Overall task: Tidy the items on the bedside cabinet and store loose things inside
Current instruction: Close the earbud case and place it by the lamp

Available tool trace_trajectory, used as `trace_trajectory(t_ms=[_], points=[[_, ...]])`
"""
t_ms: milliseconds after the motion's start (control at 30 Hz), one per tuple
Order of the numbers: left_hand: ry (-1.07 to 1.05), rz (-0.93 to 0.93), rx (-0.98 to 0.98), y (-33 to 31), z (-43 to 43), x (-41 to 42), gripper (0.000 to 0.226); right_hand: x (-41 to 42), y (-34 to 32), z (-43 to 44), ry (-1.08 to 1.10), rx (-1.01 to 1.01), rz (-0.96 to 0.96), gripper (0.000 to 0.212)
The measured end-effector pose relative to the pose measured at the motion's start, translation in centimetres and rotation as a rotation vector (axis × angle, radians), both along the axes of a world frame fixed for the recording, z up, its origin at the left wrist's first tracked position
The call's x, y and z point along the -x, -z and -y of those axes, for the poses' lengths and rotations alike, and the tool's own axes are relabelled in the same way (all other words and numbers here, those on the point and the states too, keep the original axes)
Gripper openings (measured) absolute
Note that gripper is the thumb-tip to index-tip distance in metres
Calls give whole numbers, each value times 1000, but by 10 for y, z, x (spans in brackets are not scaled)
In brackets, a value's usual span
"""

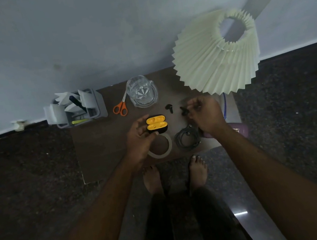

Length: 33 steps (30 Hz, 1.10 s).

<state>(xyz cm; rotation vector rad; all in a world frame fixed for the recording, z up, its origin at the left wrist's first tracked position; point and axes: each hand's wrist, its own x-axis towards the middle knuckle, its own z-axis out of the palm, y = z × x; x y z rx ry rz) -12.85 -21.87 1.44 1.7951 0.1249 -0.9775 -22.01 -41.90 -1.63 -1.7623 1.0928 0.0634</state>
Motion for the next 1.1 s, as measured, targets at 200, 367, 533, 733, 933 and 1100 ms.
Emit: trace_trajectory(t_ms=[200, 367, 533, 733, 933, 1100], points=[[40, -7, 12, 3, 6, 5, 61, 10, -3, -11, -76, 133, -29, 22], [93, 10, 16, 3, 8, 5, 61, 8, -7, -21, -115, 268, -32, 13], [134, 25, 16, 5, 7, 3, 60, -16, -3, -24, -264, 345, -242, 18], [168, 41, 29, 10, 2, 4, 59, -27, 5, -33, -328, 367, -405, 25], [168, 33, 40, 13, -2, 2, 58, -26, 10, -32, -315, 321, -342, 25], [161, 30, 57, 12, -1, 1, 58, -18, 3, -33, -128, 259, -35, 17]])
